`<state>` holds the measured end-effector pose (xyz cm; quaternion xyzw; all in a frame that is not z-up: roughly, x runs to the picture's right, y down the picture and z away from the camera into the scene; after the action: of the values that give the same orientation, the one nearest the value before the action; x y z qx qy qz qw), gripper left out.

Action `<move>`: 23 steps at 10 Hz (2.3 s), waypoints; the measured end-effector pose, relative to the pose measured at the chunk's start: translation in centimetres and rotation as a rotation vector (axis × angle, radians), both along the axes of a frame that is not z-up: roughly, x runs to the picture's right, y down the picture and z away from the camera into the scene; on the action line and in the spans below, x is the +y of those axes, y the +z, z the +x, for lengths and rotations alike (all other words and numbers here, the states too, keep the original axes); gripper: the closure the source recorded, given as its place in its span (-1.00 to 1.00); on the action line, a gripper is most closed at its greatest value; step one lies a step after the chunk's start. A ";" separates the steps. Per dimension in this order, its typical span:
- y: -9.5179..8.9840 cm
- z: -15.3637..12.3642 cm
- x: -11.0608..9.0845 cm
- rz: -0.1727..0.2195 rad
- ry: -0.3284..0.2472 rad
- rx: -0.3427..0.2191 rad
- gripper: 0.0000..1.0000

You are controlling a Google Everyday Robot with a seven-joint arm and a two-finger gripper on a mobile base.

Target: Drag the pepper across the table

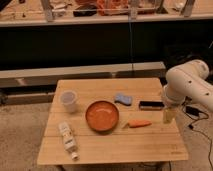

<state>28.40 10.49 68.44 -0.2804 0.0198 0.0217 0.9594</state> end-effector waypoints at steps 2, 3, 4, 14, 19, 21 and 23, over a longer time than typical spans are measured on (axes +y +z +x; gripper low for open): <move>0.0 0.0 0.0 0.000 0.000 0.000 -0.60; 0.0 0.0 0.0 0.000 0.000 0.000 -0.60; 0.0 0.0 0.0 0.000 0.000 0.000 -0.60; 4.6 -3.8 5.1 -0.047 -0.133 -0.170 -0.60; 6.7 -4.8 6.6 -0.069 -0.173 -0.219 -0.60; 7.6 -5.2 7.0 -0.081 -0.179 -0.225 -0.60; 8.7 -5.3 8.1 -0.099 -0.186 -0.225 -0.60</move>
<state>23.08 18.56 77.14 -0.3250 -0.0609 -0.0999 0.9384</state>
